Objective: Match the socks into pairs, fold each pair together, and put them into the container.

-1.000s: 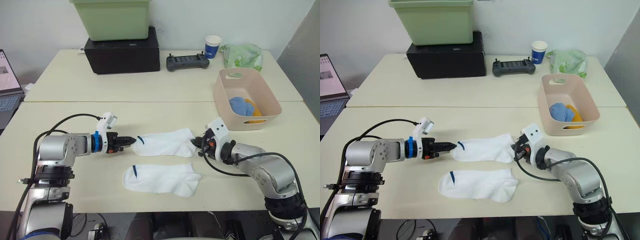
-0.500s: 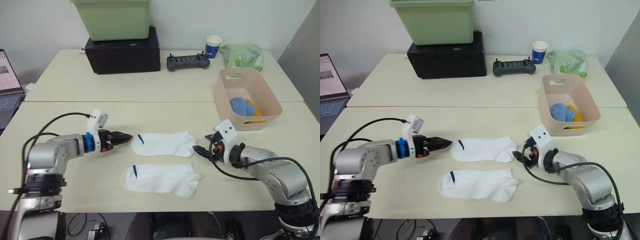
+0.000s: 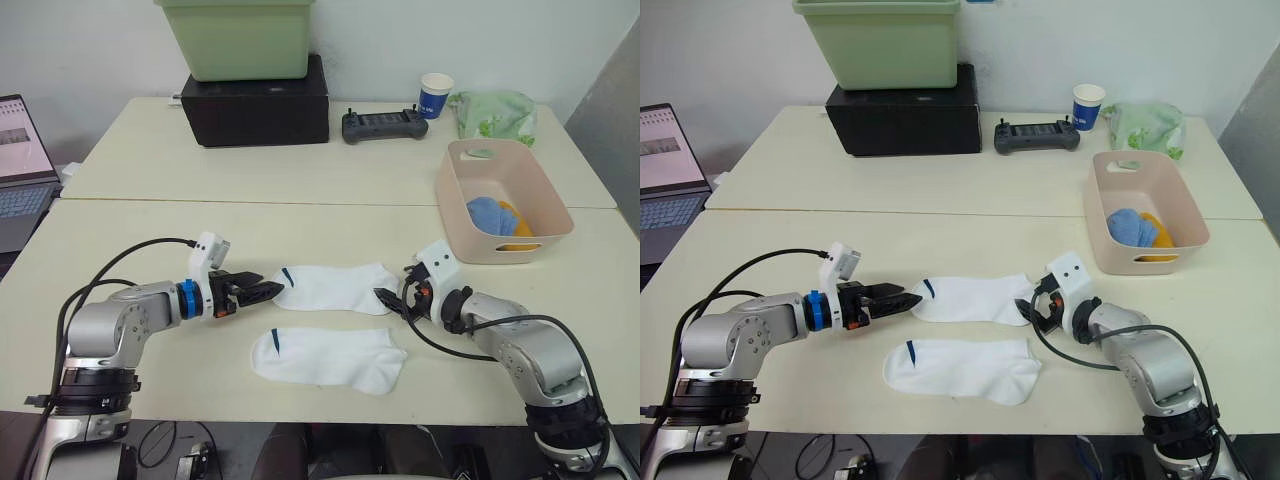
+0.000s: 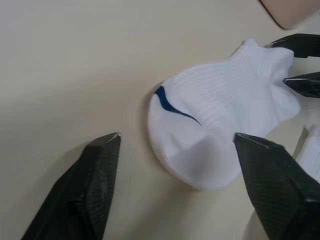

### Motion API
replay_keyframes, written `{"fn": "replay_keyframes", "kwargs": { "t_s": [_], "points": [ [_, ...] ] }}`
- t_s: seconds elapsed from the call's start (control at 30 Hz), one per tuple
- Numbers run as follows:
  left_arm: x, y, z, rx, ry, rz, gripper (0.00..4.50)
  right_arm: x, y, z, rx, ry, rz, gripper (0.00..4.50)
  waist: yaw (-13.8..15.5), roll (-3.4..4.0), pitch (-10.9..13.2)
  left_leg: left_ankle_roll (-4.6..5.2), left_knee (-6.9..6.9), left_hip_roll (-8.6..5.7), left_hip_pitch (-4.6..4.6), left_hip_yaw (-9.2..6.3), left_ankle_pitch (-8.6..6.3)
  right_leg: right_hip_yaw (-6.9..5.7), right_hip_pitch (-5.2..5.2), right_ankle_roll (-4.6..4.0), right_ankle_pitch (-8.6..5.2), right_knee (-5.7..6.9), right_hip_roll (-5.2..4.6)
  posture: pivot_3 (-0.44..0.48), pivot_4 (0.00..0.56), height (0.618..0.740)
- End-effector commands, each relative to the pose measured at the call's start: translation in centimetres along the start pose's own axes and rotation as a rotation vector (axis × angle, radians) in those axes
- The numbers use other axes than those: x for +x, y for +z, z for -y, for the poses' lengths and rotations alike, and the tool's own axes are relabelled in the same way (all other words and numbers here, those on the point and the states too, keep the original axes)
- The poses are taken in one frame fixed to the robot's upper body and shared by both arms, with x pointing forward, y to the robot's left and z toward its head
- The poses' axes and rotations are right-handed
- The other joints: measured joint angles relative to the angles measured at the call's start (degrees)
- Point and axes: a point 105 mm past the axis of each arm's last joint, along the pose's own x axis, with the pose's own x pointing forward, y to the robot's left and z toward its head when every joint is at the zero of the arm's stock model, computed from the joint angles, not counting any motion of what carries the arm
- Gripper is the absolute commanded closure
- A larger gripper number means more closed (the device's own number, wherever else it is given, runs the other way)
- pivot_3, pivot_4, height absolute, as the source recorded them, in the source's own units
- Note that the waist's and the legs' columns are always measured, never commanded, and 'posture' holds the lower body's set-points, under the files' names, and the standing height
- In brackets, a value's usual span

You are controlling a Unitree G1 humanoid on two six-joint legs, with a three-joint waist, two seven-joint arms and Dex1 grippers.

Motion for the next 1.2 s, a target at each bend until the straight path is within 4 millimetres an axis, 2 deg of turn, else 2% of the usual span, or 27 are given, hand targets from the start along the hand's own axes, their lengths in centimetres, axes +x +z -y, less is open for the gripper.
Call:
{"fn": "replay_keyframes", "kwargs": {
  "t_s": [0.03, 0.27, 0.3, 0.57, 0.63, 0.7, 0.83, 1.0, 1.1, 1.2],
  "points": [
    [0.9, -1.8, 0.3, -0.026, -0.008, -0.061, 2.18, 0.1, 0.8, -0.7, -0.025, 0.019, 0.037, 1.66, 0.01, 0.03, -0.02, 0.0, 0.0, 0.0, 0.0, -0.01, 0.0, -0.01, 0.0, 0.0, 0.0, 0.0, 0.0, 0.0, 0.15, 0.725],
    [1.0, -1.5, 0.2, -0.034, -0.012, -0.032, 4.3, 0.1, 0.9, -1.1, -0.035, 0.04, 0.043, 4.17, 0.01, 0.04, -0.03, 0.03, 0.0, 0.0, 0.01, 0.0, -0.02, 0.0, 0.01, 0.0, 0.0, 0.0, 0.0, 0.0, 0.15, 0.725],
    [1.0, -1.3, 0.3, -0.033, -0.017, -0.023, 4.5, 0.0, 0.9, -1.1, -0.037, 0.04, 0.046, 4.45, 0.01, 0.04, -0.03, 0.04, 0.0, 0.0, 0.01, 0.0, -0.02, 0.0, 0.01, 0.0, 0.0, 0.0, 0.0, 0.0, 0.15, 0.725],
    [0.4, 1.6, 0.2, -0.027, -0.021, 0.092, 4.5, -0.8, 2.2, -1.0, -0.042, 0.041, 0.111, 4.45, -0.04, 0.03, -0.03, 0.03, 0.0, 0.01, 0.0, -0.02, -0.02, -0.02, -0.01, 0.0, 0.0, 0.0, 0.01, 0.0, 0.15, 0.725],
    [-1.1, 3.4, 0.7, -0.016, -0.044, 0.125, 4.5, -2.6, 4.0, -2.2, -0.024, 0.109, 0.194, 4.45, -0.05, 0.02, -0.02, 0.03, 0.0, 0.01, -0.01, -0.02, -0.02, -0.03, -0.01, 0.0, 0.0, 0.01, 0.01, 0.0, 0.15, 0.725],
    [-2.2, 4.5, 1.2, -0.013, -0.064, 0.137, 4.5, -3.9, 4.9, -3.3, -0.011, 0.168, 0.237, 4.45, -0.1, 0.0, 0.0, 0.03, -0.01, 0.02, -0.08, -0.07, -0.02, -0.08, -0.04, 0.0, 0.0, 0.0, 0.02, 0.0, 0.15, 0.725],
    [-5.2, 5.3, 2.8, -0.03, -0.129, 0.081, 4.5, -6.2, 4.4, -4.7, 0.004, 0.217, 0.218, 4.45, -0.48, 0.0, -0.01, 0.05, -0.1, 0.05, -0.01, -0.1, -0.03, -0.08, 0.0, 0.0, 0.0, -0.06, 0.05, 0.0, 0.15, 0.725],
    [-7.4, 2.5, 4.1, -0.065, -0.171, -0.06, 4.5, -7.8, 2.7, -6.7, 0.058, 0.282, 0.154, 4.45, -0.68, 0.03, -0.02, 0.05, -0.12, 0.05, 0.08, -0.05, -0.03, 0.02, 0.03, 0.0, 0.0, -0.05, 0.05, 0.0, 0.15, 0.725],
    [-7.4, -0.1, 4.0, -0.087, -0.156, -0.115, 4.5, -8.1, 1.8, -8.1, 0.063, 0.31, 0.118, 4.45, -0.62, 0.04, -0.03, 0.14, -0.12, 0.07, 0.08, -0.08, -0.08, -0.03, 0.03, 0.0, 0.0, -0.04, 0.05, 0.0, 0.15, 0.725],
    [-7.0, -2.1, 4.0, -0.082, -0.135, -0.136, 4.5, -7.6, 1.2, -8.4, 0.057, 0.297, 0.091, 4.45, -0.53, 0.03, -0.04, 0.18, -0.15, 0.08, 0.19, -0.05, -0.1, 0.03, 0.09, 0.0, 0.0, -0.05, 0.03, 0.0, 0.15, 0.725]
  ]
}}
